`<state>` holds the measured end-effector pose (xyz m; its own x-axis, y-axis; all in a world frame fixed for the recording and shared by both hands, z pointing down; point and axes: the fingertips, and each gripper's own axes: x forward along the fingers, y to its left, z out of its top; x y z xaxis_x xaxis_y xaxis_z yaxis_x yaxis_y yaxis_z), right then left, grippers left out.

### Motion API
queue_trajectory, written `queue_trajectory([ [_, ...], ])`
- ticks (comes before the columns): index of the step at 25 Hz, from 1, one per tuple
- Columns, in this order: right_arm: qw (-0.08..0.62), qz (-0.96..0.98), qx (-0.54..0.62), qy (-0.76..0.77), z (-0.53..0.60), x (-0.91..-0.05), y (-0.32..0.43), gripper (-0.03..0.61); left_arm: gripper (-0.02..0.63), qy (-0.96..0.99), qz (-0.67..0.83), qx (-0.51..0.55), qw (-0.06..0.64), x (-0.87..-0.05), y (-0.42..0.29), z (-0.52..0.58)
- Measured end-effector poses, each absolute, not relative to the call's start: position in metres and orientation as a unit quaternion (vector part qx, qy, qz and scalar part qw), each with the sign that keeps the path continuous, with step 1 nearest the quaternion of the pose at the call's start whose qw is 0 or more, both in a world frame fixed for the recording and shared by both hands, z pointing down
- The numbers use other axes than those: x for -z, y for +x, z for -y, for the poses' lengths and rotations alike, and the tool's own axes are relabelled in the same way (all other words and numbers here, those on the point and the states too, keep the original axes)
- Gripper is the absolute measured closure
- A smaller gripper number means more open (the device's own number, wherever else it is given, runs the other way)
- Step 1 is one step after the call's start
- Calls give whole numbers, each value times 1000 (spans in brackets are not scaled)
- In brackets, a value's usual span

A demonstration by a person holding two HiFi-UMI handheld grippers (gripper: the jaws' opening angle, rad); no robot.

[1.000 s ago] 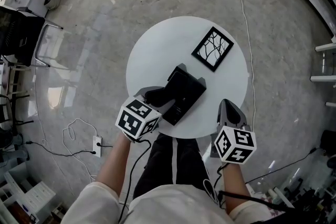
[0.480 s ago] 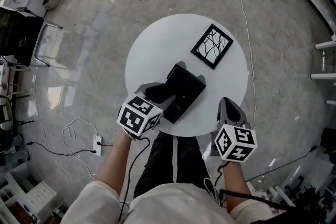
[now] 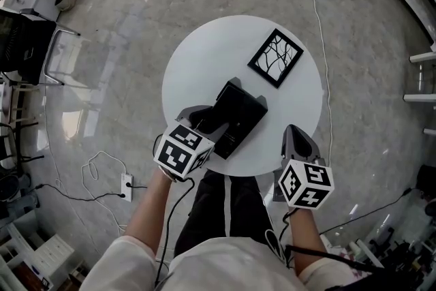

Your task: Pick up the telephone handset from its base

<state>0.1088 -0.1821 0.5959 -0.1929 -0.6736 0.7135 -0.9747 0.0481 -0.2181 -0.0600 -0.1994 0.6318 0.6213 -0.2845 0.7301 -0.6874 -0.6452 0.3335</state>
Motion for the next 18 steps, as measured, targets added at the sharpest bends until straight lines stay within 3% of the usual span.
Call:
queue_trajectory([
  [8,218,690,-349,595,183,-597,111,554,377,845,273,-341,309,-632,-58,203],
  [15,216,690,-351,594,187,-598,107,555,379,828,279,-366,321,-631,-62,203],
  [18,215,692,-351,593,188,-596,104,555,411,825,291,-366,316,-628,-66,203],
])
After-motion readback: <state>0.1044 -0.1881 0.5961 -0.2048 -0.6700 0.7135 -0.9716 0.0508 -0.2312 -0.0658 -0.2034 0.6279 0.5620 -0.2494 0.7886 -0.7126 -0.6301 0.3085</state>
